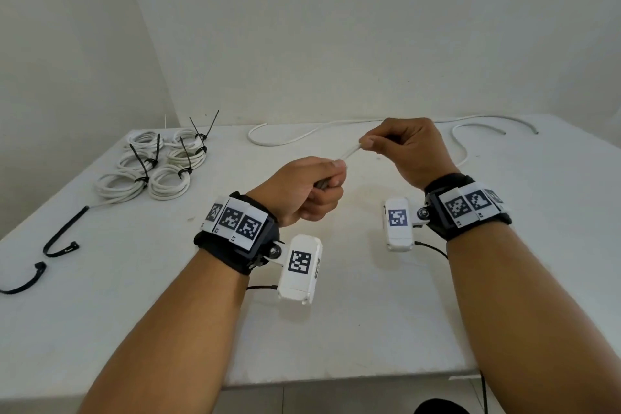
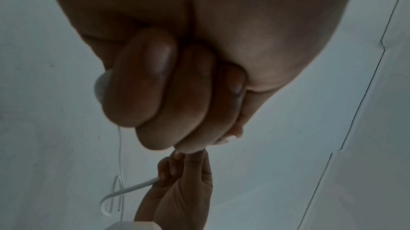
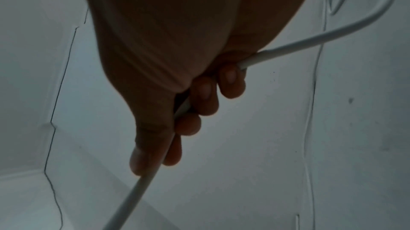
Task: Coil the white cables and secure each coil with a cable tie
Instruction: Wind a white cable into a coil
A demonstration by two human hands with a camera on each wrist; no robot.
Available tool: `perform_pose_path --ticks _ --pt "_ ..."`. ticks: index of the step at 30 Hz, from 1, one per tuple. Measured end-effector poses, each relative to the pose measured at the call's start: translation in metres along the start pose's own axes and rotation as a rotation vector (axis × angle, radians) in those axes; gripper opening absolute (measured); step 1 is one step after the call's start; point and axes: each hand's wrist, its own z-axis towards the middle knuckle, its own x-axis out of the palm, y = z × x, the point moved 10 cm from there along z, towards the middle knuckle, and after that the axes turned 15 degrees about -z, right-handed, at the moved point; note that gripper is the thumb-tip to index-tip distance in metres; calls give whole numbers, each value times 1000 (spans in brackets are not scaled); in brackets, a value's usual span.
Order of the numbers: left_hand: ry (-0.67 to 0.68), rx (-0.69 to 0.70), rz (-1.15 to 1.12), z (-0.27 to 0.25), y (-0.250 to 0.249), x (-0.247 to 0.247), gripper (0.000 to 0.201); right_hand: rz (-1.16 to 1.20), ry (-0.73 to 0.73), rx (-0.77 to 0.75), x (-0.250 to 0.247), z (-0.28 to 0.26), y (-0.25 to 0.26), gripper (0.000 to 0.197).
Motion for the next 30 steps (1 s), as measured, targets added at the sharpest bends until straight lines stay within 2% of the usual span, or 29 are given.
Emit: perform_pose_path --ticks 3,5,8,15,18,19,21,25,30 --pt "22 18 -72 -2 -5 0 33 5 10 11 7 -1 0 7" --pt "45 77 -171 -2 -15 1 35 11 94 24 24 -4 6 12" --pt "30 205 -305 -1 -28 -4 39 -80 244 17 51 -9 15 36" --pt "-217 448 -558 1 -39 -33 35 -317 454 21 81 -19 19 46" --pt "-387 547 -532 -3 -42 -52 35 -355 567 20 95 -27 21 32" --pt "-431 564 -520 -4 -42 -58 35 -356 604 3 101 -30 24 35" --pt "-501 578 -447 -6 -42 -67 34 -374 622 -19 107 -32 27 45" --pt "-599 553 -37 -8 -47 -71 36 -453 578 -36 97 -31 30 26" --pt "-689 417 442 -9 -43 -65 37 -499 585 -71 92 -33 35 19"
